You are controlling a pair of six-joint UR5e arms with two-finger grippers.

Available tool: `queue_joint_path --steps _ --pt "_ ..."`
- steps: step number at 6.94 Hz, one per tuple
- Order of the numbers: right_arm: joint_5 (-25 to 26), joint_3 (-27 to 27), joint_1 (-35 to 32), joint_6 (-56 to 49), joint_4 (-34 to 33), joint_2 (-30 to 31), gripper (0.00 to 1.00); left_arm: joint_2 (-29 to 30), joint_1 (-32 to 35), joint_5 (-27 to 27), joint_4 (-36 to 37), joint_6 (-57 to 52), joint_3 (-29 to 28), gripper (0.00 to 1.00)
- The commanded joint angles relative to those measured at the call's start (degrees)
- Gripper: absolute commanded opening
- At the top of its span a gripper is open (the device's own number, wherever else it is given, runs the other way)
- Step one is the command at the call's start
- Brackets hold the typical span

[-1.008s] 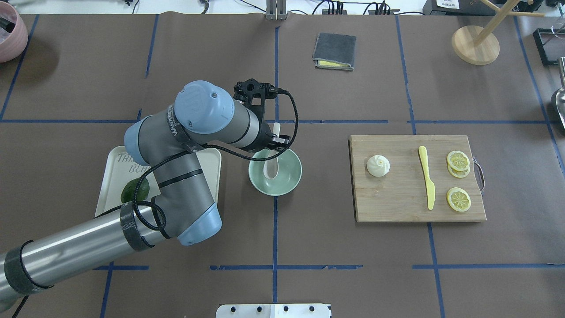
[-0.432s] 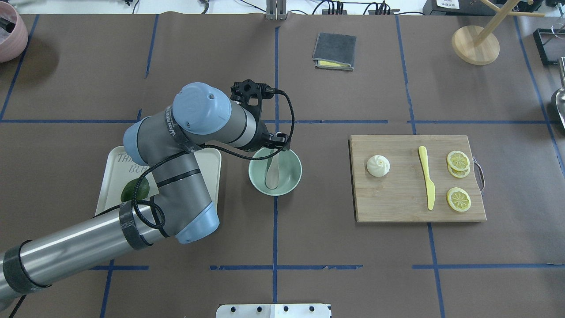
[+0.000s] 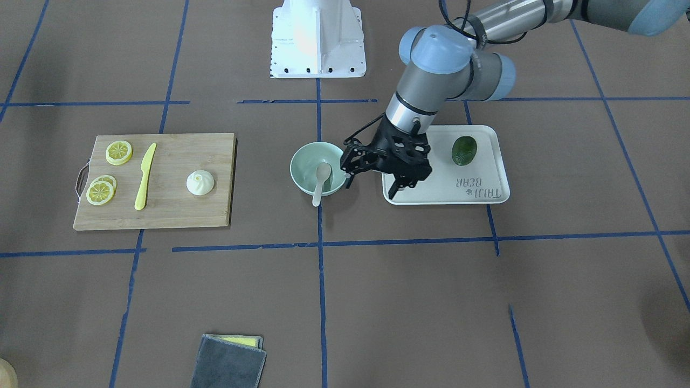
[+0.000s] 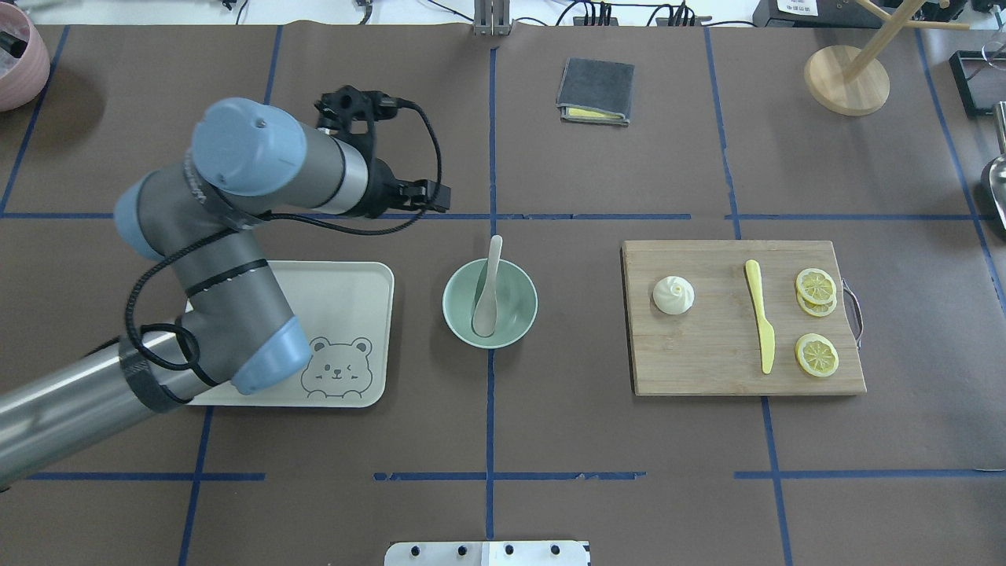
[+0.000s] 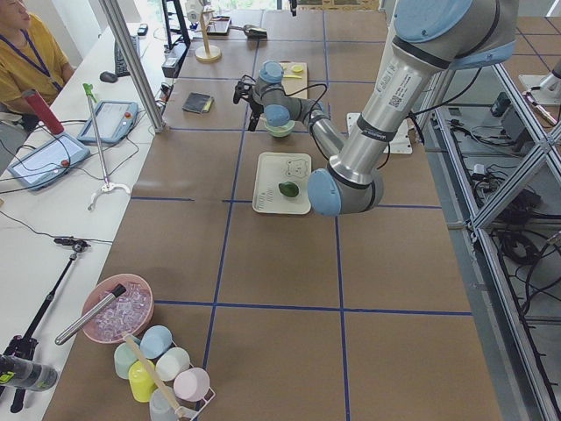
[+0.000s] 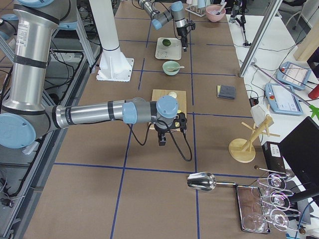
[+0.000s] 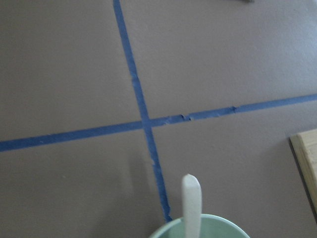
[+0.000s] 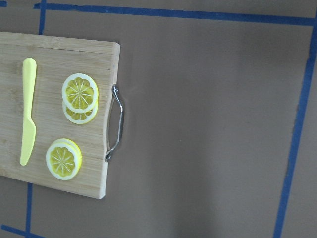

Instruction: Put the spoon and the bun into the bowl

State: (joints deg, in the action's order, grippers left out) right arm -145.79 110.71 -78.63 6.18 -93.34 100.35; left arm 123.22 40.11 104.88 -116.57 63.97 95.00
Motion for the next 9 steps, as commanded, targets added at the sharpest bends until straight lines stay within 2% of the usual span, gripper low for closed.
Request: queue_joint_path --steps 1,2,3,4,5,6,7,9 --pt "0.50 0.30 8.10 16.85 7.06 -5.15 1.00 -7.34 4.61 0.15 0.12 -10.61 3.08 0.98" --pt "4.07 0.47 13.71 27.37 16.52 -6.47 1.00 -10.86 5.93 0.67 0.47 -21.59 2.56 0.98" --pt "8.98 0.38 20.64 41.57 24.36 -9.10 1.00 -15.33 9.86 4.07 0.38 -29.44 2.90 0.98" --pt "15.64 0.38 26.80 53.03 26.70 -13.39 1.00 -19.99 14.86 11.42 0.38 -35.09 2.56 0.98" --pt "22.06 -0.05 32.95 57.75 26.64 -17.43 1.00 -26.38 21.87 14.97 -0.23 -42.89 2.99 0.99" --pt "29.69 -1.54 37.88 60.76 26.29 -20.17 1.00 -28.02 26.81 19.36 0.72 -52.71 2.13 0.99" --pt "33.77 -2.94 39.67 63.05 26.28 -21.41 1.00 -30.99 30.60 21.66 0.65 -56.55 2.12 0.99" --pt "39.58 -7.58 43.98 63.08 26.37 -24.04 0.99 -31.28 30.90 21.95 0.65 -57.20 2.73 0.99"
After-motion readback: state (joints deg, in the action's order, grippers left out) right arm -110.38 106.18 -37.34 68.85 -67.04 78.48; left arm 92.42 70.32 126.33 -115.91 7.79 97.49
